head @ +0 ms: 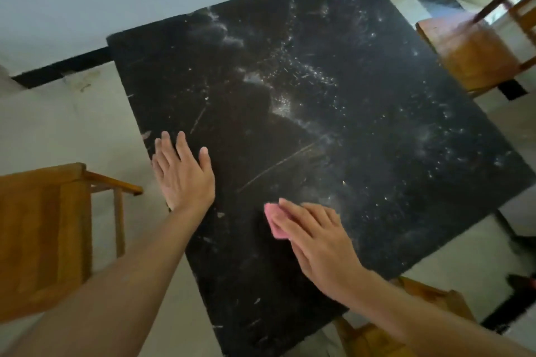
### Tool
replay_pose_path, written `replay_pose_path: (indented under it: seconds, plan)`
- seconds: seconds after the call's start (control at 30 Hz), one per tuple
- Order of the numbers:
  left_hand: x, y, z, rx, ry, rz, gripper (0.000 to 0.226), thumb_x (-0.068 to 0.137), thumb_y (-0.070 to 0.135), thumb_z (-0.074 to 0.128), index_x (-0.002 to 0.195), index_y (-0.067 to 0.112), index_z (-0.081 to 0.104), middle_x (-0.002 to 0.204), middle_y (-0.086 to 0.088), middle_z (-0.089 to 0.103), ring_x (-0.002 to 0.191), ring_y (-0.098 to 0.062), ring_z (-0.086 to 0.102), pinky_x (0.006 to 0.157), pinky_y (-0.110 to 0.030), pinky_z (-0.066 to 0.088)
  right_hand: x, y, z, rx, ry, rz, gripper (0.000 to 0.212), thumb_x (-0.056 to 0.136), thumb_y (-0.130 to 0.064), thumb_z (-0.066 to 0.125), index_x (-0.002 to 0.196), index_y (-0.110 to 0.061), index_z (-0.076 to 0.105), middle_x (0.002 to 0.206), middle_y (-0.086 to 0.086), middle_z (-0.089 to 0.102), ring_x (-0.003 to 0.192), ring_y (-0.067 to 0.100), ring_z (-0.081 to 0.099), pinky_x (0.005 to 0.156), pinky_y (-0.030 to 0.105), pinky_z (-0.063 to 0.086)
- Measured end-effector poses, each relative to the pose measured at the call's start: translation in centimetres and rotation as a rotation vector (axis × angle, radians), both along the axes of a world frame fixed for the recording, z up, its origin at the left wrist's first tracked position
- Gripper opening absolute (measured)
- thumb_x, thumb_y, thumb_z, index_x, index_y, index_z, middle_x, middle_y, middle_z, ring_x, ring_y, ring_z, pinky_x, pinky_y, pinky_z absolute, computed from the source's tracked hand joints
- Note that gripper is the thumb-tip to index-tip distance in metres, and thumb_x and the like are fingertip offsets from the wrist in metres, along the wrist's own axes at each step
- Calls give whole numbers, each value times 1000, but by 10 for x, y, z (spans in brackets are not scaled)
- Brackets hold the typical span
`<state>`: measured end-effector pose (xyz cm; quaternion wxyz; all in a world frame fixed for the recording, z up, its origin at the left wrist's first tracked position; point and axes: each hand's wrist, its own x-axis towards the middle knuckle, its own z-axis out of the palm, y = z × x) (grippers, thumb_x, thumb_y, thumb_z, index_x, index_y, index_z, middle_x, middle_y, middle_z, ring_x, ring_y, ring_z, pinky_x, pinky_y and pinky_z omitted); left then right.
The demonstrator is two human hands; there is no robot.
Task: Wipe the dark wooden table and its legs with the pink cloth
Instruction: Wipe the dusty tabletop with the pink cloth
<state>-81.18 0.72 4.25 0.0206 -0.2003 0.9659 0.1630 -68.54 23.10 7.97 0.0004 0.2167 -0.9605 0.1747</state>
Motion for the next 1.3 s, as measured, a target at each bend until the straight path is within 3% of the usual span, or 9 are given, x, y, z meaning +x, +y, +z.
replay_pose_path:
  seconds: [0.13,0.23,0.47,0.57,0.77,0.97,1.1,1.2,1.3]
  plan:
    - [66,38,11,89,0,-108,54,100,38,36,148,12,29,158,-13,21,147,-28,13,120,-44,15,92,11,-19,82,-86,177,71,81,-21,67,146,-22,40,145,-5,46,129,17,45,107,34,37]
    - [91,49,5,41,-47,-163,55,101,37,36,148,10,28,158,-14,19,148,-27,10,121,-43,11,99,27,-30,51,-92,228,62,85,-19,62,144,-22,43,151,-5,42,143,14,31,118,34,25]
    - [96,55,-1,-87,-105,-206,56,101,40,32,149,10,26,160,-13,13,149,-27,4,121,-43,5,-61,69,9,-94,14,-498,42,90,2,58,127,-16,64,133,3,62,114,29,56,95,46,46]
    - [94,55,1,-96,-100,-205,56,101,40,32,148,10,27,160,-14,14,148,-28,5,121,-43,5,7,60,21,-133,133,-299,47,87,2,64,131,-14,61,132,1,62,110,22,56,93,36,47]
    - [96,58,4,-93,-75,-194,55,101,39,34,148,10,28,159,-14,14,148,-28,6,121,-44,6,140,62,-28,-92,-83,126,72,83,-2,62,147,-24,38,148,-6,44,131,14,45,105,37,41]
    - [97,57,-2,-107,-55,-196,53,101,39,33,147,11,29,159,-14,15,148,-28,7,121,-44,7,12,126,-6,23,16,-400,43,90,-10,47,131,-13,60,133,6,62,106,30,58,88,50,51]
    - [97,57,0,-91,-42,-205,53,101,38,33,147,11,30,159,-13,15,148,-28,6,121,-44,6,46,151,11,-76,16,-806,42,99,-22,50,140,-13,50,137,10,55,116,26,50,90,30,44]
    - [99,59,2,-96,-54,-200,54,101,39,33,147,11,29,160,-13,15,148,-28,6,121,-44,6,88,134,2,-127,-221,-1153,49,101,-25,46,148,-15,37,144,8,45,124,22,43,94,25,38]
    - [98,60,2,-95,-55,-198,53,101,38,34,147,11,30,159,-13,15,148,-28,7,121,-44,7,68,65,-13,-119,-144,-1074,57,94,-5,53,148,-16,36,149,3,40,125,22,40,106,36,41]
